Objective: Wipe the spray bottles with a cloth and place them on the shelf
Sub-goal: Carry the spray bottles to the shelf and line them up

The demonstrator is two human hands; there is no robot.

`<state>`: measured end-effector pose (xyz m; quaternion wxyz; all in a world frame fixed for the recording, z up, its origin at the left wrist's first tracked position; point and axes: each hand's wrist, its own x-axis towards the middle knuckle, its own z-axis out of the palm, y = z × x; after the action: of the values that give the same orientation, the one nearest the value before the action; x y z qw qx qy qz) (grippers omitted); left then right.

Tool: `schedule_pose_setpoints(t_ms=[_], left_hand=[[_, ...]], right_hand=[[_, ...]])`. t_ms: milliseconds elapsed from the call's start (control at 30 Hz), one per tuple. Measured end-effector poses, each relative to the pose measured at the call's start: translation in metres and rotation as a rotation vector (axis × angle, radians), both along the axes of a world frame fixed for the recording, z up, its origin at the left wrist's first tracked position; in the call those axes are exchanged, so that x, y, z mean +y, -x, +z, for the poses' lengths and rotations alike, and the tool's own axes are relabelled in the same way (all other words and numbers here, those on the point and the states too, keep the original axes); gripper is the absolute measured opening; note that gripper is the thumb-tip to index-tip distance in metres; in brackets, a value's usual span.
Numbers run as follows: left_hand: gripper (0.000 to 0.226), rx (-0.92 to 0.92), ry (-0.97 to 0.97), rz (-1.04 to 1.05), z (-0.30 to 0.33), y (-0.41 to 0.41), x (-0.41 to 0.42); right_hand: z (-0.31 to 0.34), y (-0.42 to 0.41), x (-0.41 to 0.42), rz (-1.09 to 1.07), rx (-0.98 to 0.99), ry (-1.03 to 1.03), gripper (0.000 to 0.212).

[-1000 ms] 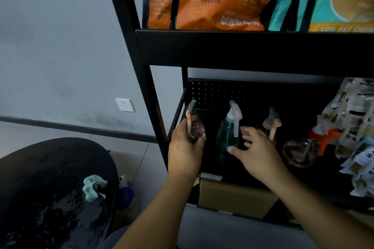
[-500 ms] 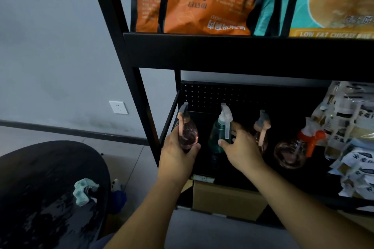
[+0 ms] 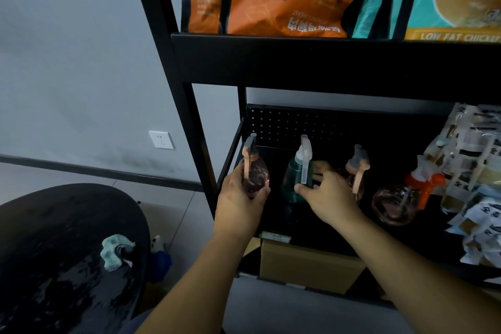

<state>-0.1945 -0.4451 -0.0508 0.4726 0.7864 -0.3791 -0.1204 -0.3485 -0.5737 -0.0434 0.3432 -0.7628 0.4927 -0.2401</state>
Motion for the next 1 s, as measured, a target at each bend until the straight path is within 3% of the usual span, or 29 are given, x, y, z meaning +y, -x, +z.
schedule_pose_setpoints(t_ms=[1000], left_hand=[[0.043,-0.003,-0.051,-0.022,0.011,0.000,-0.001]], right_hand=[[-0.003,-0.024,0.005,0.043,-0.048,-0.006,0.057]])
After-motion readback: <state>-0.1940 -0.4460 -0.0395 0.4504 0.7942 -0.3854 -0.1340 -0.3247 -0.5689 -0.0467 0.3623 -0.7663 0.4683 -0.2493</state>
